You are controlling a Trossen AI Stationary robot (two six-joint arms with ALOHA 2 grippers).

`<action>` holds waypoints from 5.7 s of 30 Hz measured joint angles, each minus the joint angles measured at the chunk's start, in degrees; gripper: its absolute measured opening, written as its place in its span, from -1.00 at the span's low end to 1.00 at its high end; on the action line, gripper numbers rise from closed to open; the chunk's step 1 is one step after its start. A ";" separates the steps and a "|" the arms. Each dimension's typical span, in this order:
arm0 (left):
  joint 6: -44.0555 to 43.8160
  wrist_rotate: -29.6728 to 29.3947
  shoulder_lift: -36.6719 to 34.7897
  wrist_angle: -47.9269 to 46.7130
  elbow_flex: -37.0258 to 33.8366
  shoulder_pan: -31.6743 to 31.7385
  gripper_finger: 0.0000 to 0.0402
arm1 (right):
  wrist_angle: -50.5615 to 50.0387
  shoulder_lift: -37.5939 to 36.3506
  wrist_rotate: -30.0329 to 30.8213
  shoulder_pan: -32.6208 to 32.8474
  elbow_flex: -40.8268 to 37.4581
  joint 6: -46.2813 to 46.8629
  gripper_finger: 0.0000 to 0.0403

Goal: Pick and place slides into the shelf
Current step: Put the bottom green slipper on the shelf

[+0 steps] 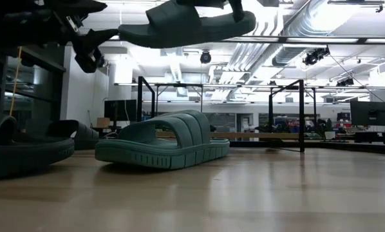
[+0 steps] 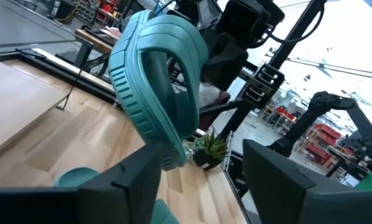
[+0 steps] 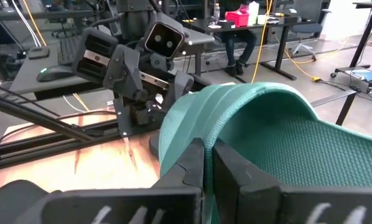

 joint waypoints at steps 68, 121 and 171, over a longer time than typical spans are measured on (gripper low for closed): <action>-3.61 -3.79 20.34 9.16 6.64 -0.11 0.35 | -2.98 -1.88 -2.16 -0.49 -0.02 1.54 -1.00; 0.77 -3.26 16.04 -7.83 12.61 -1.90 -0.83 | -17.44 -6.85 -1.69 1.25 -0.02 -19.74 -0.02; -9.66 4.92 15.89 -15.39 14.27 -1.79 -0.71 | -17.69 -1.43 14.35 12.87 12.50 -75.13 -0.02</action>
